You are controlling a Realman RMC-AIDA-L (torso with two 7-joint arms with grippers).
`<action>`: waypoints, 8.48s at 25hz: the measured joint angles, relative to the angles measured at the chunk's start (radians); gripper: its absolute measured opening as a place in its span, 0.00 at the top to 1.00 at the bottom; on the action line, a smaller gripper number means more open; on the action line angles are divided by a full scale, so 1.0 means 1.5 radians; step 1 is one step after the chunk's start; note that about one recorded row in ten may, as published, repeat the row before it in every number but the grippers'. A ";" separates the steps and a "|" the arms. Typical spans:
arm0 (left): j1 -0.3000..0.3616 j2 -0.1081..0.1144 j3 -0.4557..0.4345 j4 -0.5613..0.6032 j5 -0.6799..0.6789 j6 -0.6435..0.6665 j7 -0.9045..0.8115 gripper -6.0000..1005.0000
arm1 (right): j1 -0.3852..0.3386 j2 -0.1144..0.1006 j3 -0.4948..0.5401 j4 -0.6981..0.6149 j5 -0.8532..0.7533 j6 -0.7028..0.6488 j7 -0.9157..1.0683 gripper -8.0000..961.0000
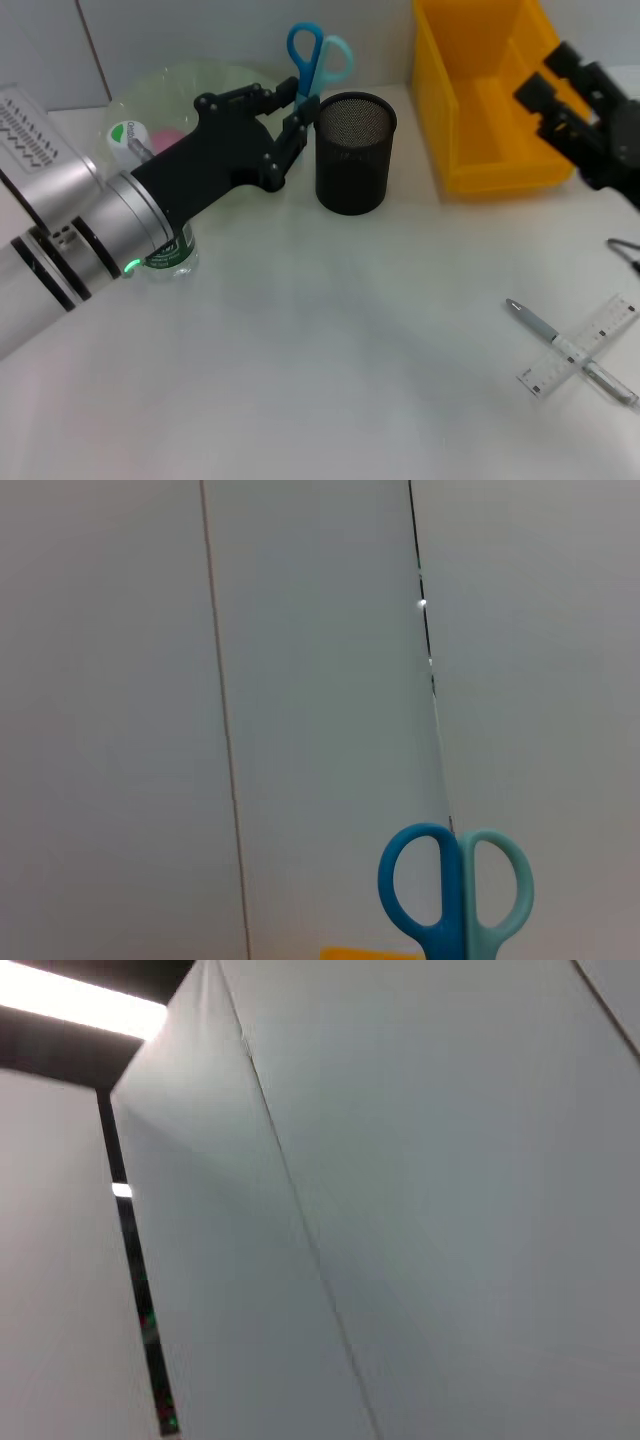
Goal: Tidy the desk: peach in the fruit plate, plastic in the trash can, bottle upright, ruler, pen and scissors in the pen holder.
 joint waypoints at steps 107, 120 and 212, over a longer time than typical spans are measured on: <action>0.025 0.000 0.080 0.005 -0.011 0.006 0.037 0.42 | 0.156 0.003 0.026 0.246 -0.034 0.168 -0.267 0.86; 0.040 0.000 0.074 0.006 -0.011 0.023 0.045 0.27 | 0.144 0.001 0.049 0.230 -0.034 0.161 -0.260 0.90; 0.123 0.045 0.026 -0.046 0.218 0.201 -0.118 0.22 | 0.147 -0.126 -0.228 -0.640 -0.435 -0.066 0.524 0.13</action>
